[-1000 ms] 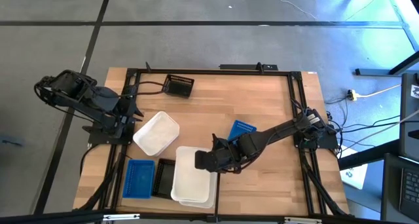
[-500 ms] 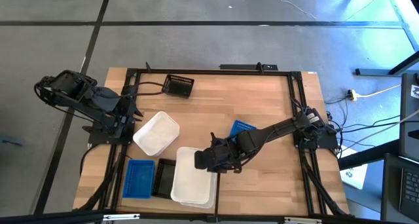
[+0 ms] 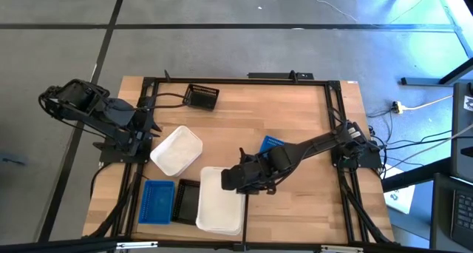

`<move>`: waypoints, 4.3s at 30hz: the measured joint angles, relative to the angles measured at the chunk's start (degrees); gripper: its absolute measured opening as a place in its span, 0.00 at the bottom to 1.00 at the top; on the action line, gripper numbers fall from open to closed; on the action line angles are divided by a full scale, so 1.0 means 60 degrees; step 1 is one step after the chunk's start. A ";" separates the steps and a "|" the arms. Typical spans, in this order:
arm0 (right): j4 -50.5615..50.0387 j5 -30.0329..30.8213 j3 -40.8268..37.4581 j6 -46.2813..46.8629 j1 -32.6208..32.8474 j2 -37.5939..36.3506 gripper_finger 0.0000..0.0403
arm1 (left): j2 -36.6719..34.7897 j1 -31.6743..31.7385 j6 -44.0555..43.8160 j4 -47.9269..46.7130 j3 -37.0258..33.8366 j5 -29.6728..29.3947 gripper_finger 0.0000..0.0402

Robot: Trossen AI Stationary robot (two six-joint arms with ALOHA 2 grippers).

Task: Stack baskets on shelf by color
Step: Stack the bottom white bin on top of the white bin on the shelf

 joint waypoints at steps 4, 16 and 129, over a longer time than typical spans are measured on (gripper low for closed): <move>-0.0961 0.0138 0.0435 0.0245 0.0000 -0.0022 0.12 | 0.0001 -0.0002 -0.0002 -0.0011 0.0000 0.0000 0.16; -0.1041 -0.0872 0.0359 0.0208 -0.0044 -0.0025 0.12 | 0.0001 -0.0002 0.0000 -0.0014 0.0000 0.0000 0.16; -0.0798 0.0187 0.2232 -1.4305 -0.0867 0.1625 0.04 | 0.0002 -0.0002 -0.2352 0.0059 0.0004 -0.0082 0.16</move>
